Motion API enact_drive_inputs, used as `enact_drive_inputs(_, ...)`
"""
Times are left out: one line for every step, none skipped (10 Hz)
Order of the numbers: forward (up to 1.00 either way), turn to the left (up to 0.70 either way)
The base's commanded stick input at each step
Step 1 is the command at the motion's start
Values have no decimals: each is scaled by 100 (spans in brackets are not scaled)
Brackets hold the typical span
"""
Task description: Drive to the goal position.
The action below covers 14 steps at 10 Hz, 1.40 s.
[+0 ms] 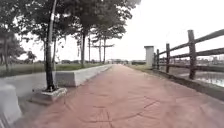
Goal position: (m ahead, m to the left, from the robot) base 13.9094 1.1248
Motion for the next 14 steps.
enact_drive_inputs(100,0)
enact_drive_inputs(100,0)
enact_drive_inputs(100,0)
enact_drive_inputs(100,0)
enact_drive_inputs(100,0)
enact_drive_inputs(100,0)
enact_drive_inputs(100,0)
enact_drive_inputs(100,0)
enact_drive_inputs(100,0)
enact_drive_inputs(100,0)
enact_drive_inputs(100,0)
enact_drive_inputs(100,0)
enact_drive_inputs(100,0)
enact_drive_inputs(100,0)
